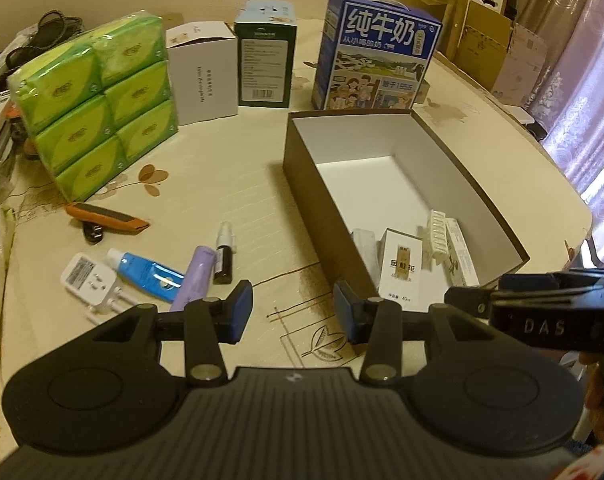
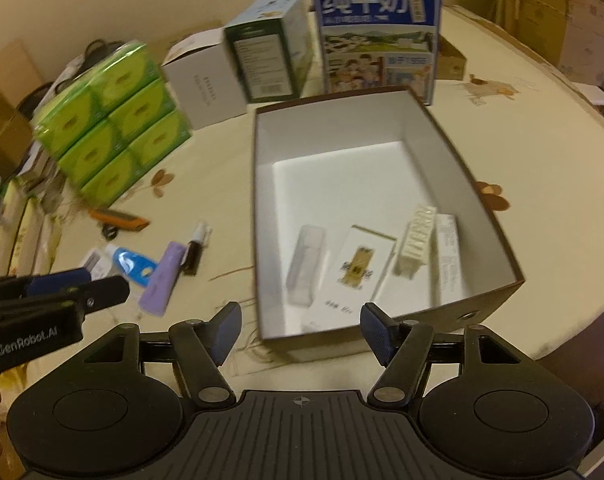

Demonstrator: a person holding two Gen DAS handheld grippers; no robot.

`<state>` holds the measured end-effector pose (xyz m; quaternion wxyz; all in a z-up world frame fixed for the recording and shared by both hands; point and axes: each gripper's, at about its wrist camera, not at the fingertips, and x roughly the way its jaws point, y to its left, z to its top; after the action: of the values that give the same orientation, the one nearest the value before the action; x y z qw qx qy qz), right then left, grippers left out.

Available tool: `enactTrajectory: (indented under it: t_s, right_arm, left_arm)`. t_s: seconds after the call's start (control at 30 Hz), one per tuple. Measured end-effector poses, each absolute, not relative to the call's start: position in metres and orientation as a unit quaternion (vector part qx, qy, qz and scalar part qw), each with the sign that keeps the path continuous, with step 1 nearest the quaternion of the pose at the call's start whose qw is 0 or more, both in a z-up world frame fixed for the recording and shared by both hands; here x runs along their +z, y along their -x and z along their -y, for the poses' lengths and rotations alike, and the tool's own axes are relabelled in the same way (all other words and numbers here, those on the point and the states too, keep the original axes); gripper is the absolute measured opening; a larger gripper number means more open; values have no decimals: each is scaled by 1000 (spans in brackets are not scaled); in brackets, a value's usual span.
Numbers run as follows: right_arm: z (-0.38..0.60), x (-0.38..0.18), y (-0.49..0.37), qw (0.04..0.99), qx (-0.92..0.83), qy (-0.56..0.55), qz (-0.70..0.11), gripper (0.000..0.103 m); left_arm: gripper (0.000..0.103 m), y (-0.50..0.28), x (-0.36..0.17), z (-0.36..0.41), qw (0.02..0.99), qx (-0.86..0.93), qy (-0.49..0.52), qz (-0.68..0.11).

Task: Organize rigid objects
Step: 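Withdraw both tools from the box toward the purple tube and spray bottle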

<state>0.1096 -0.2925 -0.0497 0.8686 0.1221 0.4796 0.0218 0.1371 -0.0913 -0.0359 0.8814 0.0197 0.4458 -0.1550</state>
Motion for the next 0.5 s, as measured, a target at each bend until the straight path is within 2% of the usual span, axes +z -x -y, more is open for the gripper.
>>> enactTrajectory:
  t_s: [0.5]
  right_arm:
    - [248,-54,-104,871,80,-107,-473,63]
  left_arm:
    - [39,-116,-31,40,893,-99,-2,-438]
